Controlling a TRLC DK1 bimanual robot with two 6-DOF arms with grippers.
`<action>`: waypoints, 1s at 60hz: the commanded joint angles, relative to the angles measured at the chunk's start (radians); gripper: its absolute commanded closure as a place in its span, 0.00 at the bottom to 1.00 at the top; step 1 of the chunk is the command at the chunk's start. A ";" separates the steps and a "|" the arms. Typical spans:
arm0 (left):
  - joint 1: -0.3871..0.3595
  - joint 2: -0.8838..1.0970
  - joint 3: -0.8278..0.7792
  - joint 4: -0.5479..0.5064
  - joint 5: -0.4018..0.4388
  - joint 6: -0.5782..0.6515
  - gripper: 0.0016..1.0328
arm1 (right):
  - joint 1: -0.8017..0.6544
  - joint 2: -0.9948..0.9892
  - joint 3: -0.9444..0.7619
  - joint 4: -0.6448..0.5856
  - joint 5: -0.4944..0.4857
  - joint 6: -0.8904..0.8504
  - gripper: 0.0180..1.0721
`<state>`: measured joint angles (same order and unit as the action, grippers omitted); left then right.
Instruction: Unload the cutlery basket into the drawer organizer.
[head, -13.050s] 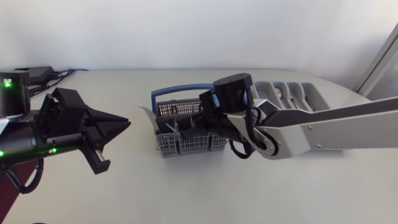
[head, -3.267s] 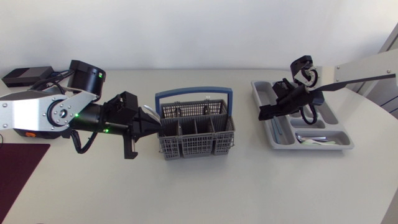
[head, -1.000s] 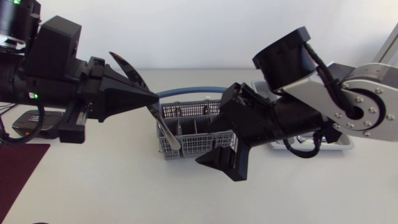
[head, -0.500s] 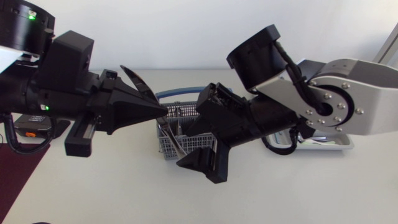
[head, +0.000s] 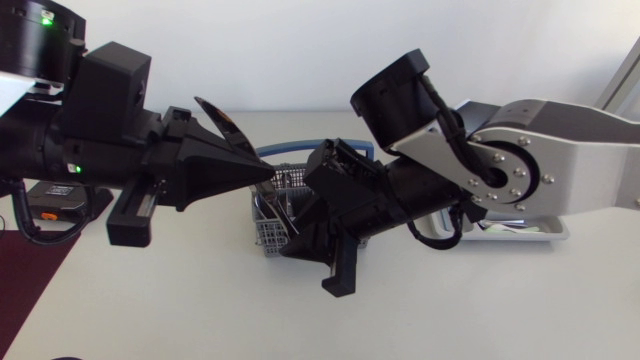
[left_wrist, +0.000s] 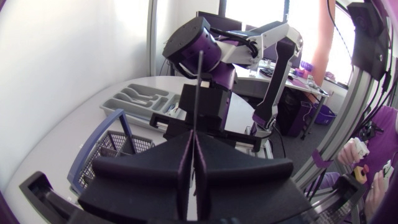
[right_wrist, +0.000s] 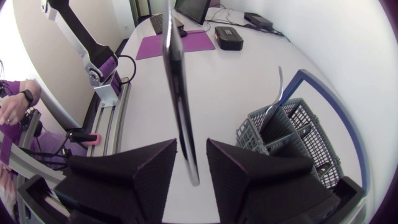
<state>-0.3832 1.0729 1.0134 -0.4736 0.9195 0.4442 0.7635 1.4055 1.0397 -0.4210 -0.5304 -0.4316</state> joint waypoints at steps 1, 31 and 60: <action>-0.008 -0.007 -0.024 0.012 0.025 -0.016 0.97 | -0.009 0.001 -0.015 0.005 -0.017 -0.015 0.78; 0.027 -0.004 -0.009 0.107 0.024 -0.102 0.59 | -0.016 -0.013 -0.053 -0.048 -0.051 -0.032 0.95; 0.141 -0.007 0.051 0.273 -0.125 -0.262 0.34 | -0.242 -0.131 -0.159 -0.119 -0.025 -0.091 0.95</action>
<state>-0.2794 1.0737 1.0302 -0.2203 0.8146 0.2142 0.5838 1.3315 0.9043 -0.5236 -0.5610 -0.4923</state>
